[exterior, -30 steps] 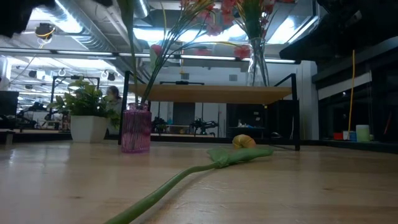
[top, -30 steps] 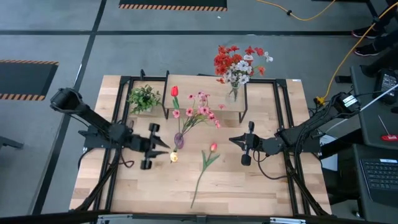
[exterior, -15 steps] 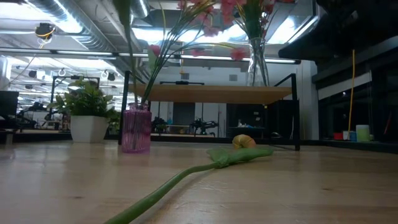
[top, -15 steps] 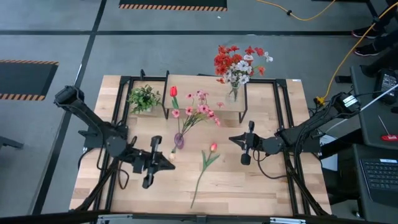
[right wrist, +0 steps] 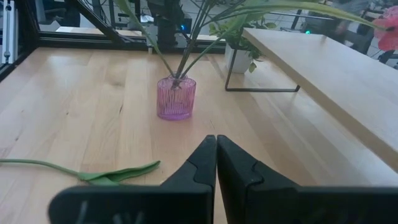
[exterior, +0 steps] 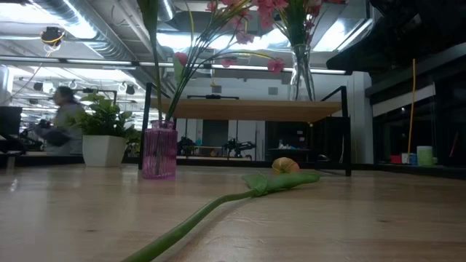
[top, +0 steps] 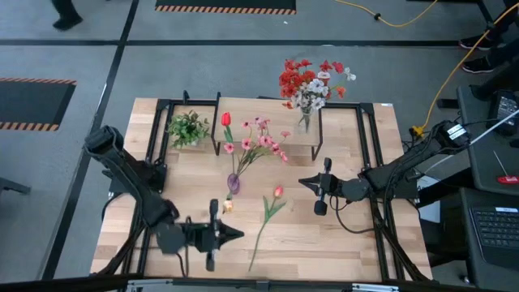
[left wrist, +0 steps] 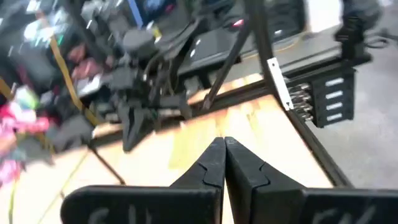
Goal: Pick and place flowers into a vace then onto a shelf
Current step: Put the pink flower into the purple vase
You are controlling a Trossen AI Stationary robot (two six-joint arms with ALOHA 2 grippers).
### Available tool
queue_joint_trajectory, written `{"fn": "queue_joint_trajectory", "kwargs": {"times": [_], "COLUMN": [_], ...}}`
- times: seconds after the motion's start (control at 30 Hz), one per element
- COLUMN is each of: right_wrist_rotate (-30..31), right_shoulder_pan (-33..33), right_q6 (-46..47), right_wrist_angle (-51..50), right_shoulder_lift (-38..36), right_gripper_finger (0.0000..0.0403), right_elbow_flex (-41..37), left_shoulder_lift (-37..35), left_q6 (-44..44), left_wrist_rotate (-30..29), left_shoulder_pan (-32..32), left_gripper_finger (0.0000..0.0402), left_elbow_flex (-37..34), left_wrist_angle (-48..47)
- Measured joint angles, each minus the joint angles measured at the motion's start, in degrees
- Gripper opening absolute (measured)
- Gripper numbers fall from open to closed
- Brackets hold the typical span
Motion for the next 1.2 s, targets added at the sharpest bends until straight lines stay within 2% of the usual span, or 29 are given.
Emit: {"fn": "queue_joint_trajectory", "kwargs": {"times": [0.17, 0.43, 0.7, 0.9, 1.03, 1.2], "right_wrist_rotate": [-0.04, -0.07, -0.11, -0.11, -0.11, -0.11], "right_shoulder_pan": [0.0, 0.0, 0.0, 0.0, -0.02, -0.02], "right_q6": [0.02, 0.06, 0.45, 0.48, 0.39, 0.5], "right_wrist_angle": [-0.04, -0.21, -2.12, -5.04, -5.46, -5.6], "right_shoulder_lift": [0.0, 0.0, 0.0, 0.0, 0.0, 0.0], "right_gripper_finger": [0.0016, 0.0016, 0.0016, 0.0016, 0.0016, 0.0016], "right_elbow_flex": [0.0, 0.0, 0.0, 0.0, 0.0, 0.0], "left_shoulder_lift": [7.76, 17.94, 23.98, 25.36, 26.0, 27.74], "left_q6": [-10.8, -24.57, -42.53, -52.9, -55.83, -56.88], "left_wrist_rotate": [-5.33, -6.34, -4.99, -4.82, -4.3, 0.37], "left_shoulder_pan": [-1.79, 0.56, 2.41, 0.57, 1.0, 2.71], "left_gripper_finger": [0.0002, 0.0002, 0.0002, 0.0001, 0.0002, 0.0002], "left_elbow_flex": [9.03, 19.61, 24.25, 24.79, 24.82, 24.82], "left_wrist_angle": [-7.56, -15.14, -30.25, -35.23, -36.05, -36.12]}}
